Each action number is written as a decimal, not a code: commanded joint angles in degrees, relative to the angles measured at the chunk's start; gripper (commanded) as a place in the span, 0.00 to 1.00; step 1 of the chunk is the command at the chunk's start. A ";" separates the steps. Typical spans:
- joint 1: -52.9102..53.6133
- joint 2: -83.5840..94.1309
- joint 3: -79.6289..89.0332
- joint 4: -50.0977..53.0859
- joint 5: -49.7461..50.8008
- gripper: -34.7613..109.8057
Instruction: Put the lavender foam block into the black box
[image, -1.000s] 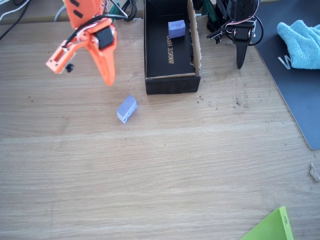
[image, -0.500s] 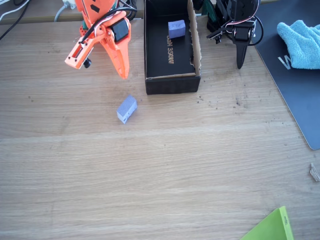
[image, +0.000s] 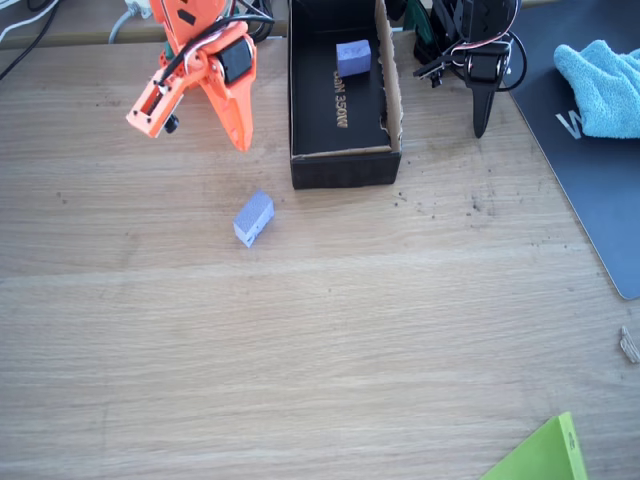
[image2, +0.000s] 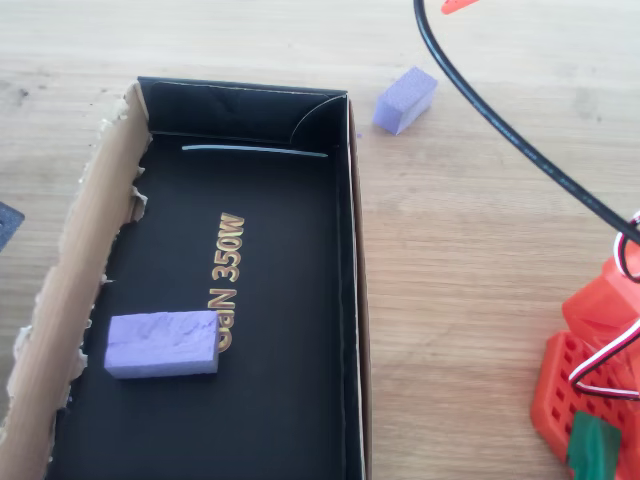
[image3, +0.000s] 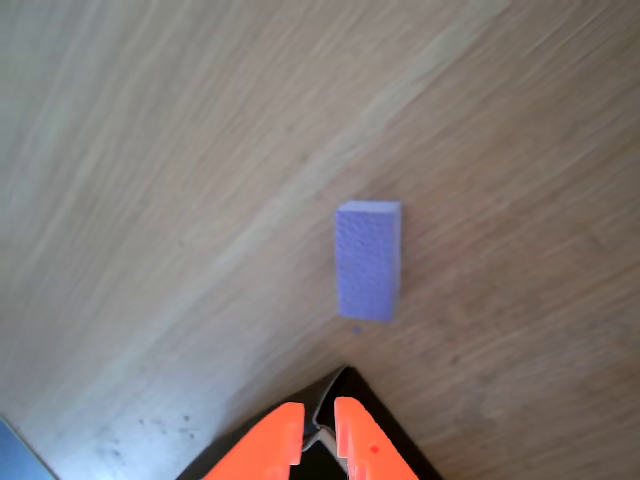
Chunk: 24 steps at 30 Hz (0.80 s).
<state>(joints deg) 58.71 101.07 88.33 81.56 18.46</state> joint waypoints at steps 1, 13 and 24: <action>0.53 2.99 0.53 0.44 -0.97 0.27; 3.25 3.08 0.70 -4.66 -0.97 0.26; 4.31 1.58 0.62 -8.09 1.58 0.24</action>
<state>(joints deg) 62.14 101.25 89.30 74.27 18.46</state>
